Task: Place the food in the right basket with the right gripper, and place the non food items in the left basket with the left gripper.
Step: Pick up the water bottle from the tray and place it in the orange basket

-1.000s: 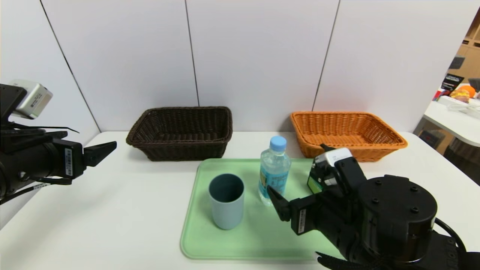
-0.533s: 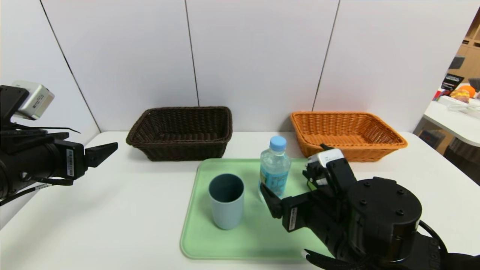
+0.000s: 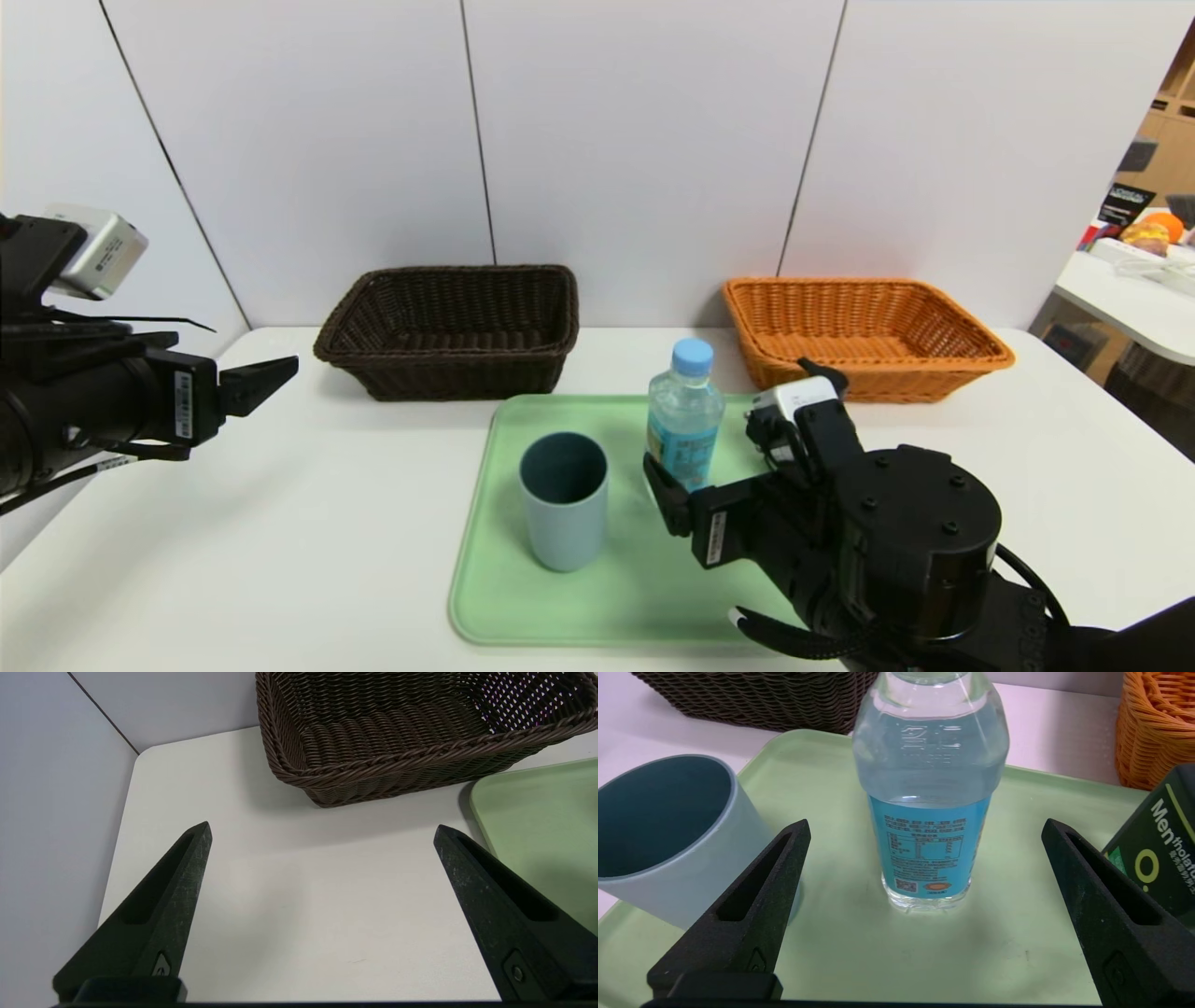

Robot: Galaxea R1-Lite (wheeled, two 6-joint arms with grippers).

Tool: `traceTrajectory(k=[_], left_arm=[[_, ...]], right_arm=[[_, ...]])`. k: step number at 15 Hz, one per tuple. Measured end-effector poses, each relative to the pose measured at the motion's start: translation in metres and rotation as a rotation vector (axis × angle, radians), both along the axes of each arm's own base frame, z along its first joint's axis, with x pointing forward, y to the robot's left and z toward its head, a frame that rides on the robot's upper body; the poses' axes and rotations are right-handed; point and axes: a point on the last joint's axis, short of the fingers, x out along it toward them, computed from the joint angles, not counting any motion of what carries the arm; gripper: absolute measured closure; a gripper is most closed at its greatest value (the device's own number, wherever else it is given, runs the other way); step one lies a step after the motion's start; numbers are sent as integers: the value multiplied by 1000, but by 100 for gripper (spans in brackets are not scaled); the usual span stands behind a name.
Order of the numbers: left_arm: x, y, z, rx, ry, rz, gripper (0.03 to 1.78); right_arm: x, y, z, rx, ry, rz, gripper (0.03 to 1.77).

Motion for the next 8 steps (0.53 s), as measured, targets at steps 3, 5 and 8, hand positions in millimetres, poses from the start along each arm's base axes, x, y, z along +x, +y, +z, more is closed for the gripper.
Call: traceTrajectory(k=[3,5,8], left_arm=[[3,0,-2,-6,10,1,12],[4,-1,-3,-12,18,3,12],[7,-1,-5,-21,27,6,12]], right_arm=[[3,0,4,38,-33,-9,9],[6,0,5,61,-52,-14,9],[8,3,4,77,-69,-12,9]])
